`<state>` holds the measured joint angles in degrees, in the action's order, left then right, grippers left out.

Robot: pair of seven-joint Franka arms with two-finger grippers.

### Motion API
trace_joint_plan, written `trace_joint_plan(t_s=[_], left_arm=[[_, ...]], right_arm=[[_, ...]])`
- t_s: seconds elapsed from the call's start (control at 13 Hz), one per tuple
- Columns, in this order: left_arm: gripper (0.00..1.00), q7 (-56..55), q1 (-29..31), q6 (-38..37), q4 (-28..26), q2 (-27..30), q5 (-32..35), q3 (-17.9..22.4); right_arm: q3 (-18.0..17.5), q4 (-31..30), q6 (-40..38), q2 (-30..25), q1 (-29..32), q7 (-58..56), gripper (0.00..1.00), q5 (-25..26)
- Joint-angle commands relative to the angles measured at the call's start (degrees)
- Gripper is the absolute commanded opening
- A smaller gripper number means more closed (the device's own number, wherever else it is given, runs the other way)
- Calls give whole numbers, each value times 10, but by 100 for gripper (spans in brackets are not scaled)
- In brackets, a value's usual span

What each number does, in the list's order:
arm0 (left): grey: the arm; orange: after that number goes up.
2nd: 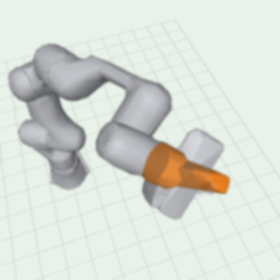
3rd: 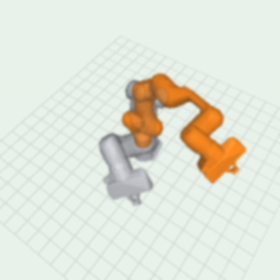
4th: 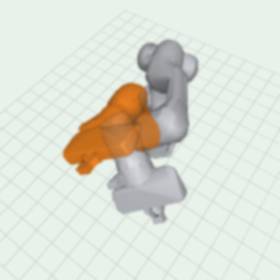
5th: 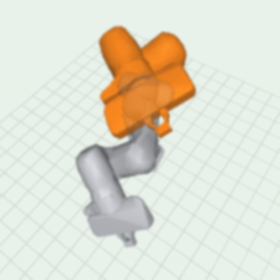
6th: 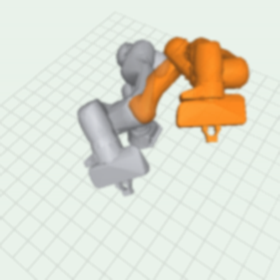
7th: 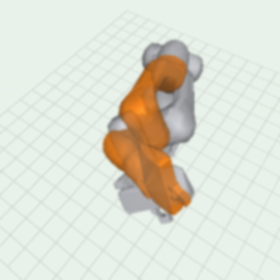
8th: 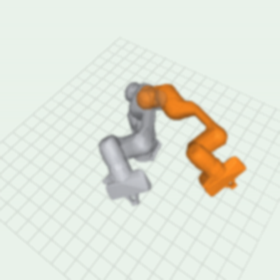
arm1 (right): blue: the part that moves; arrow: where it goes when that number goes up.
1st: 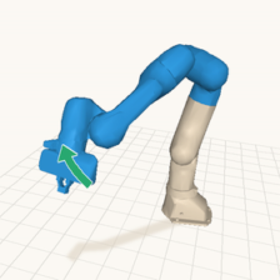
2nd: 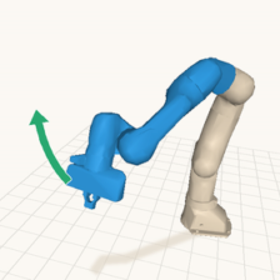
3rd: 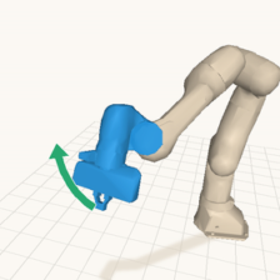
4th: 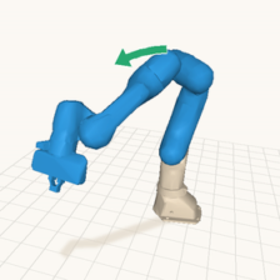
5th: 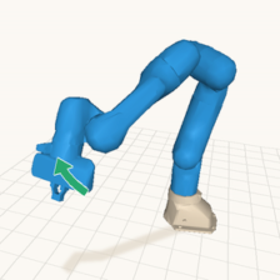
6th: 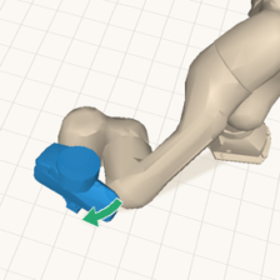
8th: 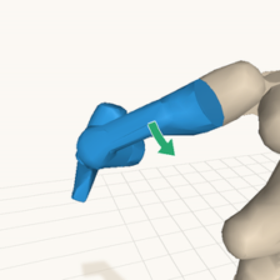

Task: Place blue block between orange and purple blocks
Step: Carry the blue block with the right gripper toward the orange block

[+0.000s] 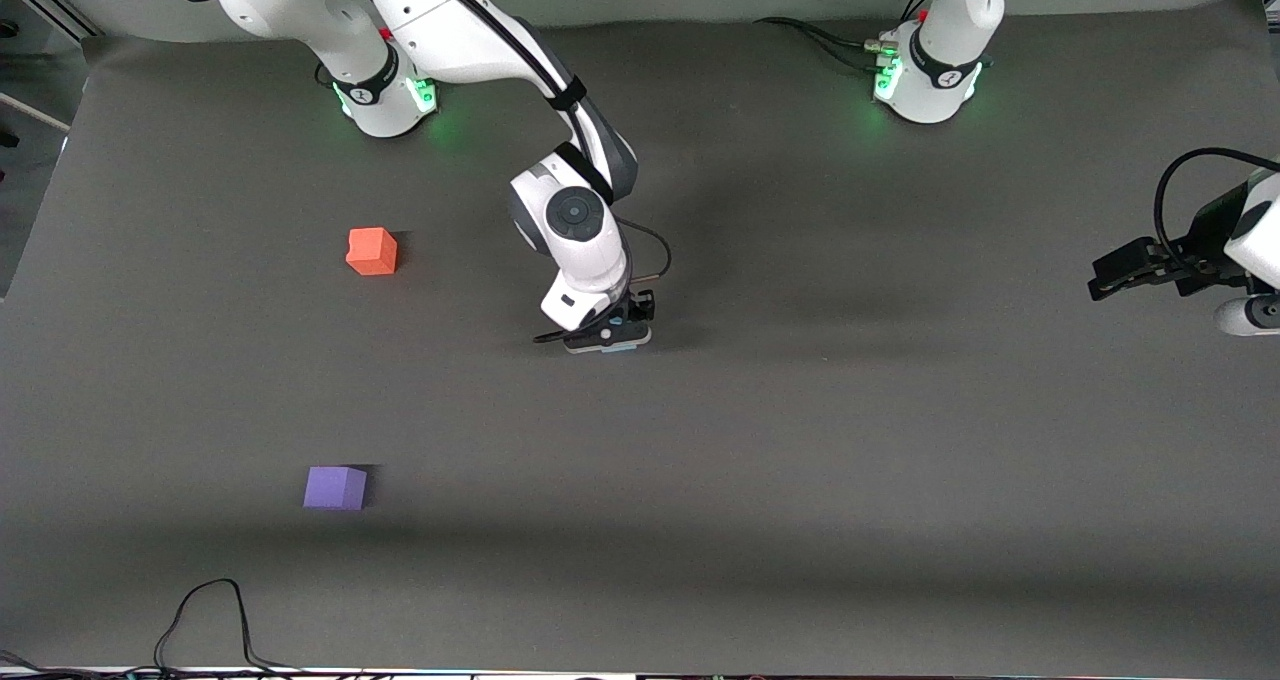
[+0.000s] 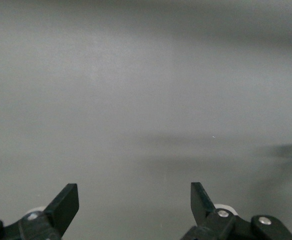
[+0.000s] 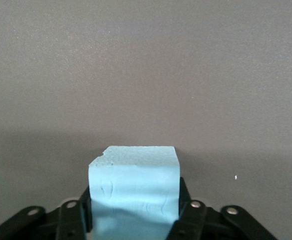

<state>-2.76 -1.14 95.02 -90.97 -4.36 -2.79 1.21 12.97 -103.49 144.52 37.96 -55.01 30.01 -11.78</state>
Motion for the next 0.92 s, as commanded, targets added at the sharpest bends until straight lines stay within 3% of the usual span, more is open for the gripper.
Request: trace_joint_plan(t_s=[0.0, 0.15, 0.54, 0.84], left_arm=[[100, 9, -3, 0, -8, 13, 9, -3], [100, 9, -4, 0, -8, 13, 9, -5], [100, 27, -4, -2, -8, 13, 24, -5], [100, 26, -4, -2, -9, 12, 38, -5]], right_arm=[[6, -1, 1, -10, -5, 7, 32, 0], [14, 0, -70, -60, 0, 3, 32, 1], [108, 1, -267, -222, 0, -11, 32, 6], [194, 2, -379, -308, -2, -108, 33, 11]])
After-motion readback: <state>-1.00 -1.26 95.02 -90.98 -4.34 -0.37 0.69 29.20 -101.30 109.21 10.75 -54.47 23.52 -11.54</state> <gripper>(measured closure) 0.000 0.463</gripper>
